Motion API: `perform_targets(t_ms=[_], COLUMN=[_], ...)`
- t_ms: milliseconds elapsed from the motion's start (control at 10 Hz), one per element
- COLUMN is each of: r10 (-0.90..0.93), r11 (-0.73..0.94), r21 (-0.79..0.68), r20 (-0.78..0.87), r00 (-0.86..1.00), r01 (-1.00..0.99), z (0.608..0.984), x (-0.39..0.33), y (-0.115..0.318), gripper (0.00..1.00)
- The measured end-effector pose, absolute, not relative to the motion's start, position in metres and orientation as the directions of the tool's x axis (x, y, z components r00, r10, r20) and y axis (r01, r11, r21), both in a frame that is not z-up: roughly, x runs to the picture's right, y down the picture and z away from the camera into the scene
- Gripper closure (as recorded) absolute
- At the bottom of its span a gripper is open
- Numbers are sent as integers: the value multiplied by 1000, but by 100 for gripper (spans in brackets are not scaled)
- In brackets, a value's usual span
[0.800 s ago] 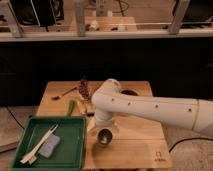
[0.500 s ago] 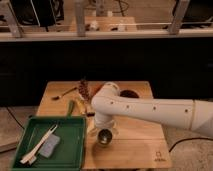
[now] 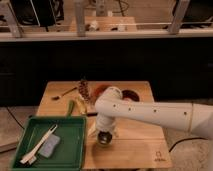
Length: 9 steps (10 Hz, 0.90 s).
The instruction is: Stack cups into tray
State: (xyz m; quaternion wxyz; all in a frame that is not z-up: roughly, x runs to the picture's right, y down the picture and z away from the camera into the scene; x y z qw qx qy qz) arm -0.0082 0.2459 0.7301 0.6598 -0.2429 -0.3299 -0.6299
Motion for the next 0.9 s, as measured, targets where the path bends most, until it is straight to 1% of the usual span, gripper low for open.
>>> perform_targets(t_ms=[300,400,500,600,700,900], r10=[-652,-648,-647,-646,-645,-647], r11=[99,101,102,103,105,119], r21=[93,93,94,94,92,98], r20=[758,762,763,763,764,762], r00=[-6,-6,-5,-5,-3,3], r01=[991,991,990,990,990,988], z=[737,739,740,740,740,740], x=[-6,-6,-5,-4,-1,1], y=[254,256,256,256,257,256], gripper=[20,24,30,39,51,71])
